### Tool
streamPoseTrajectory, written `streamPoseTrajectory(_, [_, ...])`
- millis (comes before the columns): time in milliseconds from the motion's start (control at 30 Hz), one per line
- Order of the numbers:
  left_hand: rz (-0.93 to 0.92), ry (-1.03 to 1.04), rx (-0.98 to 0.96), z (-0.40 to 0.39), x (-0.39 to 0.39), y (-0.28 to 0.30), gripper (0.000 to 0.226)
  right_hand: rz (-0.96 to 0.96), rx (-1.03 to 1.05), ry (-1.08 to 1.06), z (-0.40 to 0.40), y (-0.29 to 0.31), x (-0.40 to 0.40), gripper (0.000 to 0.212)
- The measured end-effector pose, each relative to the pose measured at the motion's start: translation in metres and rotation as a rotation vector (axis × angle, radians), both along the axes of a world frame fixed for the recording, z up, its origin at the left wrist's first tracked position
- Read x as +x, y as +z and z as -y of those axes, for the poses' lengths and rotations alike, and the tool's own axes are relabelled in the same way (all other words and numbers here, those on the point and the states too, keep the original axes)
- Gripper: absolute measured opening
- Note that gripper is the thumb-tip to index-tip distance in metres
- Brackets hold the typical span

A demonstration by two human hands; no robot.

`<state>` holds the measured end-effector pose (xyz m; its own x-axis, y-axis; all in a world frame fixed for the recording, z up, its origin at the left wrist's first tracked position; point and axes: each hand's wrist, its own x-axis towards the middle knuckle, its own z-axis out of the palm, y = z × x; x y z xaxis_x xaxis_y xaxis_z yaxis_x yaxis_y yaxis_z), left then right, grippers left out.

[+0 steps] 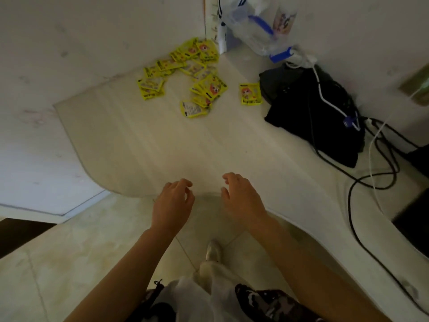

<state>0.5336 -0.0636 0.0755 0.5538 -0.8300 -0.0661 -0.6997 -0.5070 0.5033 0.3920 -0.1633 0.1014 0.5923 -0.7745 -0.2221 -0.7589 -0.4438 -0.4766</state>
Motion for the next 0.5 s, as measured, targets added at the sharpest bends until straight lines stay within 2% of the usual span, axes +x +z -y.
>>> streamPoseTrajectory(233, [-0.004,-0.016,0.011,0.079,0.046,0.002,0.022,-0.013,-0.009,0.013,0.080,0.005,0.038,0.038])
streamPoseTrajectory(500, [0.009,-0.120,0.060,0.174,0.117,0.004,0.022,-0.032,-0.028,-0.082,0.170,0.004,0.088,0.036])
